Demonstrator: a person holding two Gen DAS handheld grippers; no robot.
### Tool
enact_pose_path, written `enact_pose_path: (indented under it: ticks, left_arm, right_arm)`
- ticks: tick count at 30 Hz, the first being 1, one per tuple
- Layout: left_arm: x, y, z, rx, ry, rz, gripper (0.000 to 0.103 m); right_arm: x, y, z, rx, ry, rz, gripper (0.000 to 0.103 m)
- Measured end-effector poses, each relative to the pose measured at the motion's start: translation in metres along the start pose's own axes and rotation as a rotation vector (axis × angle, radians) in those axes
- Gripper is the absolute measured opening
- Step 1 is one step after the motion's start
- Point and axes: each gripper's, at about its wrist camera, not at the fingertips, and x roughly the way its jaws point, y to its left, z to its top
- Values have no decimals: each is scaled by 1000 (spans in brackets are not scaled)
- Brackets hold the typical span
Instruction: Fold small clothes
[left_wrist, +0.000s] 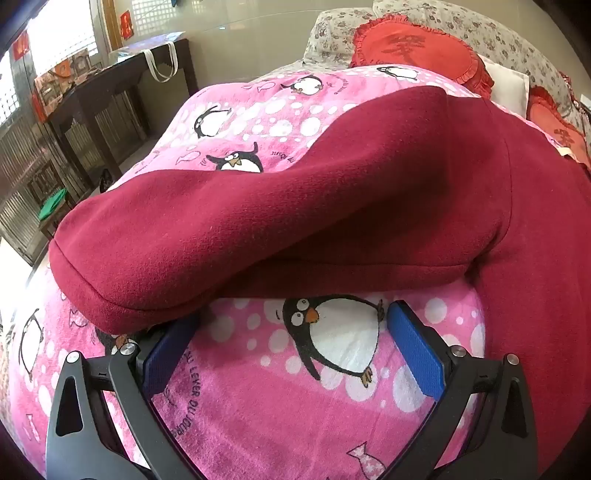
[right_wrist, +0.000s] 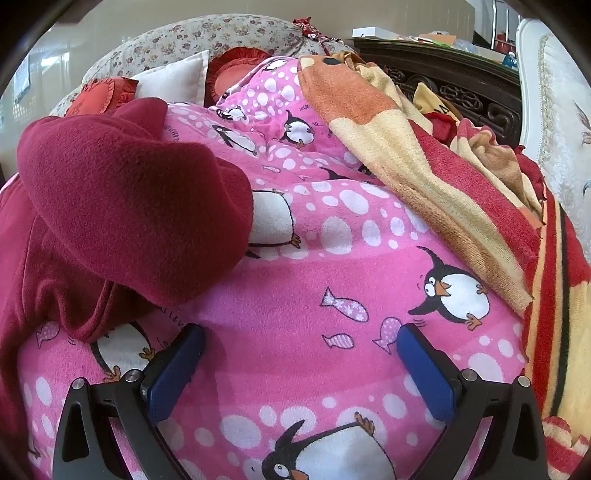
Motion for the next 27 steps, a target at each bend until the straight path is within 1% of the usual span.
enact_pose_path:
  ticks: [6,8,10,12,15,17,19,21,23,25,27]
  left_arm:
    - [3,7,3,1,5,-1,102]
    - [1,2,1,12,15,6,102]
    - [-6,1,1,35,44,-10,102]
    - [-12,4,-1,36,73,-52,102]
    - [-27,9,-7,16,80,-81,102]
    - [-43,12,-10,15,54,-89,102]
    - [-59,9,-14,44,28,-85,102]
    - [-75,7,-12,84,9,-86,102]
    - [-89,5,-13,106,-5,-98,102]
    - [-102,5,-16,112,-27,-115,102]
    - [-116,2,-16,118,-57,-127,102]
  right_arm:
    - [0,0,0,0,0,0,103]
    - [0,0,0,2,-2,-1,103]
    - [0,2,0,-4,-2,-9,103]
    - [0,2,1,-6,-1,-10,103]
    - [-1,3,3,-4,0,-9,103]
    - [-1,4,1,-4,6,-14,103]
    - [-2,5,4,2,36,-23,103]
    - [-10,3,-1,8,40,1,103]
    - [-18,6,-3,-22,54,11,103]
    - [-29,10,-5,-61,80,-20,102]
    - [-46,13,-6,-85,77,-29,102]
